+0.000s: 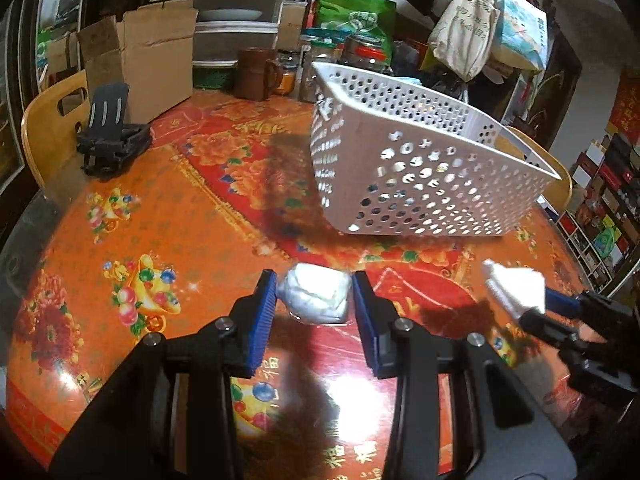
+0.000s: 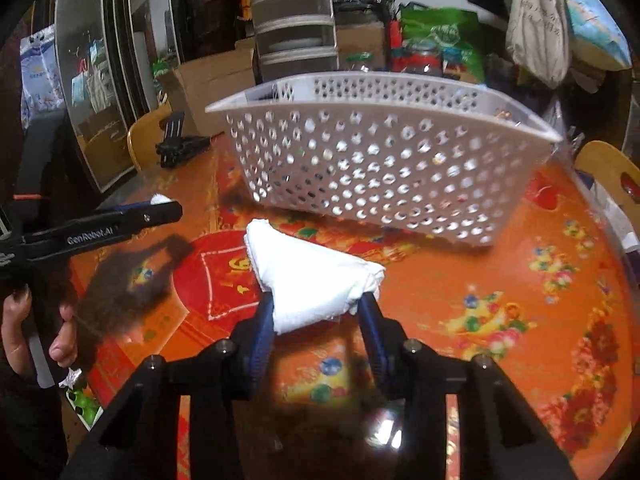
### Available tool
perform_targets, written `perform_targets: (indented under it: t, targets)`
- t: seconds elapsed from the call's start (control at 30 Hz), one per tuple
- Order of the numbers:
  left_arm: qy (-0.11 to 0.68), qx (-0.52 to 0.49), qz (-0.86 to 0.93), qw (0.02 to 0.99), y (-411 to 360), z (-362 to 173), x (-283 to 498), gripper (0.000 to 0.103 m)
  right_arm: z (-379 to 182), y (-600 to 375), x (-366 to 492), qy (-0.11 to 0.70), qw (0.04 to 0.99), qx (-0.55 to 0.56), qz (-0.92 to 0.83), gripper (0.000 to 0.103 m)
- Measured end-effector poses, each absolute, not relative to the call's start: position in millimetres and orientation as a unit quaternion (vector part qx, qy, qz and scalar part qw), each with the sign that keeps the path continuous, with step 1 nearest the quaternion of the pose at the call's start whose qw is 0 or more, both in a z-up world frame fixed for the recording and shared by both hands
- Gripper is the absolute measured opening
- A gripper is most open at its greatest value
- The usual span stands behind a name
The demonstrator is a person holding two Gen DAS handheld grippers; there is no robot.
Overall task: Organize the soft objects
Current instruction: 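Carry both white items over the basket and open both grippers to drop them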
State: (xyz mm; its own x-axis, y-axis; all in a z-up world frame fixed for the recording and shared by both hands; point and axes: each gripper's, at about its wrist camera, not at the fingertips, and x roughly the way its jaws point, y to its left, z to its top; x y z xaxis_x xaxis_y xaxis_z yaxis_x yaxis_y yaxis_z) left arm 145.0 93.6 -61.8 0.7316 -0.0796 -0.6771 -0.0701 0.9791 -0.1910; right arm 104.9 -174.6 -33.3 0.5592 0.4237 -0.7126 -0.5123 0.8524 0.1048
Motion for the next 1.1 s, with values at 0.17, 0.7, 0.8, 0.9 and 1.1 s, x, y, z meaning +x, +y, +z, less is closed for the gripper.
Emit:
perform_targets:
  t: [0.17, 0.7, 0.8, 0.9, 1.1]
  targets:
    - [0.352, -0.089, -0.009, 0.932, 81.7, -47.0, 138.9, 0.036, -11.9, -194.0, 95.3, 0.361, 0.896, -0.046, 0.254, 0.041]
    - [0.301, -0.060, -0.028, 0.951, 61.4, 39.1, 122.9, 0.036, 67.8, -240.6, 86.5, 0.286, 0.930, -0.039, 0.226, 0.041]
    - [0.290, -0.058, -0.034, 0.955, 58.6, 65.1, 128.9, 0.036, 85.0, -242.9, 93.1, 0.276, 0.934, -0.045, 0.222, 0.041]
    - [0.282, -0.061, -0.040, 0.957, 56.4, 97.7, 144.7, 0.036, 105.0, -243.6, 107.6, 0.271, 0.936, -0.055, 0.218, 0.041]
    - [0.292, -0.061, -0.041, 0.954, 49.2, 140.8, 194.4, 0.036, 137.8, -236.5, 147.6, 0.277, 0.937, -0.068, 0.201, 0.041]
